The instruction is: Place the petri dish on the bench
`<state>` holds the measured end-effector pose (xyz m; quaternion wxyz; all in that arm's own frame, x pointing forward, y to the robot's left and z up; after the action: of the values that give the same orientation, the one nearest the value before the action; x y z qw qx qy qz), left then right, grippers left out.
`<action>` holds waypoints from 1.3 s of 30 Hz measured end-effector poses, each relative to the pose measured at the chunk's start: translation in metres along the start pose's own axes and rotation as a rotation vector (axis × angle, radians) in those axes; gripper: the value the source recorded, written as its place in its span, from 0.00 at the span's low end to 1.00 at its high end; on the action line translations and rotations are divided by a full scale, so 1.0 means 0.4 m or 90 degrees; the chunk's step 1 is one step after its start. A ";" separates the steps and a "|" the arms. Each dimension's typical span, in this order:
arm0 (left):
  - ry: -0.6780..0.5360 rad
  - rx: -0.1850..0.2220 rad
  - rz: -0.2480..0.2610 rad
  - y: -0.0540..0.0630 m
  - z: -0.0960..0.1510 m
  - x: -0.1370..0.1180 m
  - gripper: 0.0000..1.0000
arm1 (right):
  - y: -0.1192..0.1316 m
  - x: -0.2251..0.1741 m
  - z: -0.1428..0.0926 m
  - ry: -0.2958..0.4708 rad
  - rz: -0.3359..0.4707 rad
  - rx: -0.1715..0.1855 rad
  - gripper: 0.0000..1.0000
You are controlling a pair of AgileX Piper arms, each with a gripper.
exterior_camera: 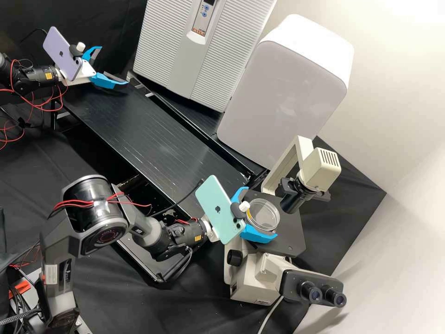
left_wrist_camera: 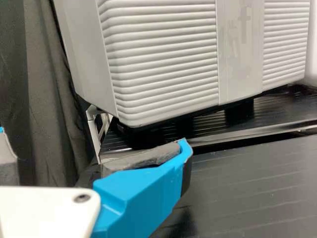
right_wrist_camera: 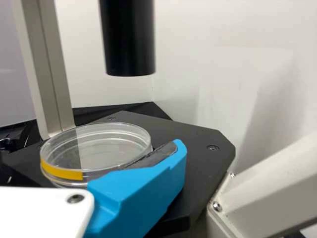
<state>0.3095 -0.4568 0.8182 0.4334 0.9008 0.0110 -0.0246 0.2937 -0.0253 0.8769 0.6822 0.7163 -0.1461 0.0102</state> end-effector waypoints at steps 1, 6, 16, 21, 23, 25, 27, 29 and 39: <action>0.000 0.000 0.000 0.000 0.000 0.000 1.00 | 0.002 0.000 0.002 -0.001 0.001 -0.001 0.00; 0.000 0.000 0.000 0.000 0.000 0.000 1.00 | 0.001 0.000 0.001 -0.001 0.001 0.009 0.00; 0.000 0.000 0.000 0.000 0.000 0.000 1.00 | 0.001 0.000 0.002 -0.003 -0.001 0.012 0.00; 0.000 0.000 0.000 0.000 0.000 0.000 1.00 | 0.001 0.000 0.001 -0.003 -0.001 0.012 0.00; 0.000 0.000 0.000 0.000 0.000 0.000 1.00 | 0.001 0.000 0.001 -0.003 -0.001 0.012 0.00; 0.000 0.000 0.000 0.000 0.000 0.000 1.00 | 0.001 0.000 0.002 -0.004 -0.002 0.012 0.00; 0.000 0.000 0.000 0.000 0.000 0.000 1.00 | 0.001 0.000 0.002 -0.004 -0.002 0.012 0.00; 0.000 0.000 0.000 0.000 0.000 0.000 1.00 | 0.002 -0.001 0.001 -0.005 -0.003 0.012 0.00; 0.000 0.000 0.000 0.000 0.000 0.000 1.00 | 0.003 -0.002 -0.001 -0.005 -0.004 0.013 0.00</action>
<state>0.3095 -0.4568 0.8182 0.4334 0.9008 0.0110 -0.0246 0.2926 -0.0248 0.8780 0.6745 0.7236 -0.1466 0.0063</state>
